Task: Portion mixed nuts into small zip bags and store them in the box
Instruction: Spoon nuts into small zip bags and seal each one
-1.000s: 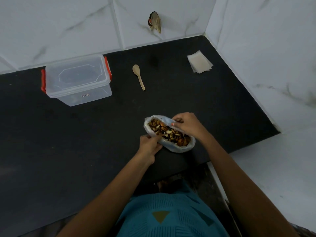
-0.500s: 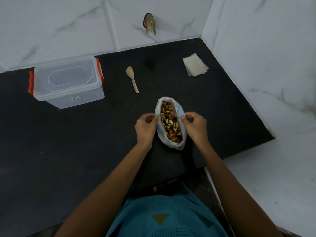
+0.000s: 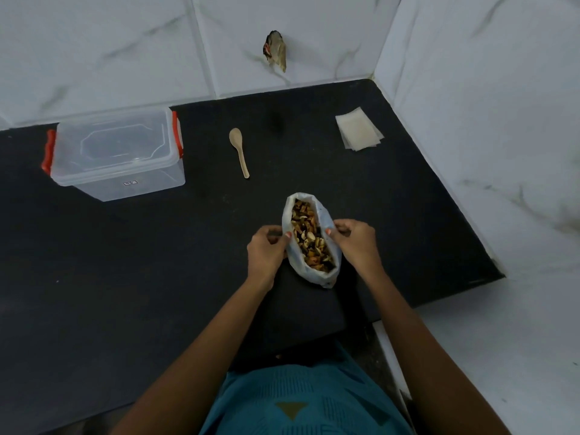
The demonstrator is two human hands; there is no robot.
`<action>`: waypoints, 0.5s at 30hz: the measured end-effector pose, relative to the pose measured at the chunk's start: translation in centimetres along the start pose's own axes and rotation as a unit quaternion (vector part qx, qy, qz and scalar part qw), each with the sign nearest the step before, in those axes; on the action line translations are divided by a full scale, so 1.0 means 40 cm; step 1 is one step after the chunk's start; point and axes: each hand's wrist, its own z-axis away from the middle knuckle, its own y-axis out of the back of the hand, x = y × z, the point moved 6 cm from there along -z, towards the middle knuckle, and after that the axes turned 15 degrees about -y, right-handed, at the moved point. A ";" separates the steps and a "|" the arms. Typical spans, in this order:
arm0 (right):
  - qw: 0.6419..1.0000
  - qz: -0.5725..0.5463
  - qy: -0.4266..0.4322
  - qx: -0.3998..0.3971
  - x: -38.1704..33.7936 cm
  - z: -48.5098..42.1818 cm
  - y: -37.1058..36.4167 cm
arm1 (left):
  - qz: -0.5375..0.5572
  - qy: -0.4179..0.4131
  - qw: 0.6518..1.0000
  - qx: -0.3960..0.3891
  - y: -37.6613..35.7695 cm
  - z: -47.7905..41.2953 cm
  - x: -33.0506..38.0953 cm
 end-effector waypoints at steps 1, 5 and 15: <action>1.000 0.002 0.001 -0.010 0.001 -0.002 0.000 | 0.002 0.007 1.000 -0.004 0.000 0.001 -0.001; 0.999 0.014 -0.011 -0.042 0.004 -0.013 0.008 | -0.024 0.007 1.000 -0.010 0.011 -0.008 0.011; 0.999 -0.022 0.026 0.029 -0.107 -0.152 0.108 | -0.099 -0.141 0.985 0.027 -0.027 -0.161 0.172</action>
